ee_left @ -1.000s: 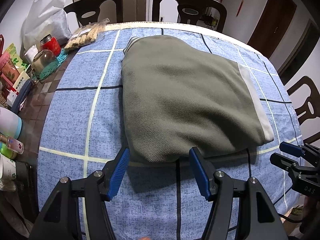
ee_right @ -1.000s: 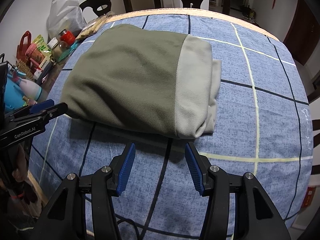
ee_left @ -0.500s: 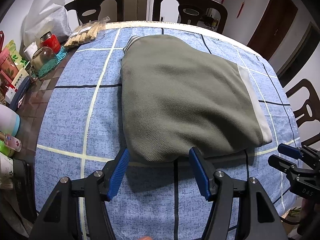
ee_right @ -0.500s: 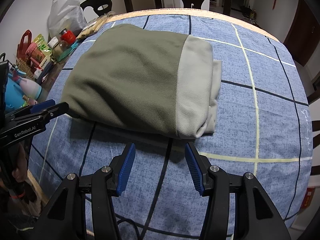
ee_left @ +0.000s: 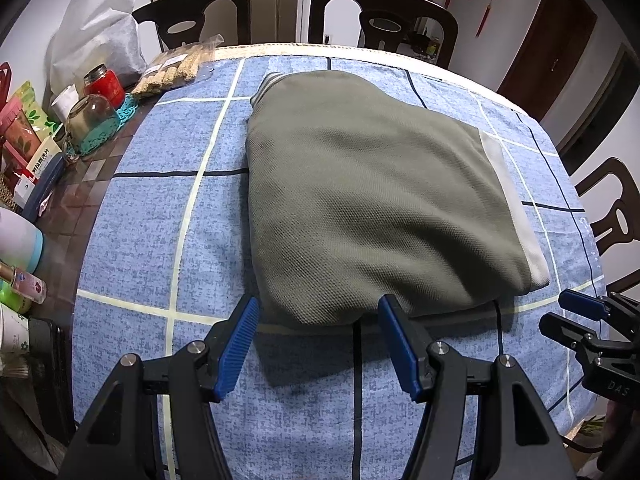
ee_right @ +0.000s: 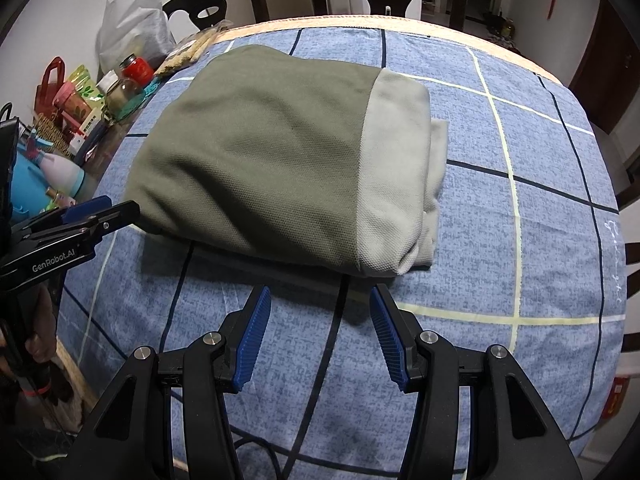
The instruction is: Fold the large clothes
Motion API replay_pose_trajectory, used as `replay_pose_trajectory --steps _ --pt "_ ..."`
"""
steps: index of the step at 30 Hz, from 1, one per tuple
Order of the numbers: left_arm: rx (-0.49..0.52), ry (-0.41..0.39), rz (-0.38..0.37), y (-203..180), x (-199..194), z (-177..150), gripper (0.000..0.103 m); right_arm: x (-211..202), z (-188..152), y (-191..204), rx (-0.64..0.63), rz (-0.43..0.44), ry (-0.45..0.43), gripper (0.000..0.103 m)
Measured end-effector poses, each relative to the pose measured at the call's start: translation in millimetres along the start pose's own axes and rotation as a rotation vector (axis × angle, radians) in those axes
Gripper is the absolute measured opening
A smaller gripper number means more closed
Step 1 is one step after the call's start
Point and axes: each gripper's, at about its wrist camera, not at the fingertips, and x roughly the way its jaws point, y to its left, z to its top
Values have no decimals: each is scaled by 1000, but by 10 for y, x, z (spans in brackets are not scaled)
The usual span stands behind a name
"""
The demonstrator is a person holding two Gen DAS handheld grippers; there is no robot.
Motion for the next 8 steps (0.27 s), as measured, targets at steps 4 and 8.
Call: replay_pose_trajectory --steps 4,8 --pt "5 -3 10 -9 7 7 64 6 -1 6 -1 1 1 53" --pt "1 4 4 -17 23 15 64 4 7 22 -4 1 0 53"
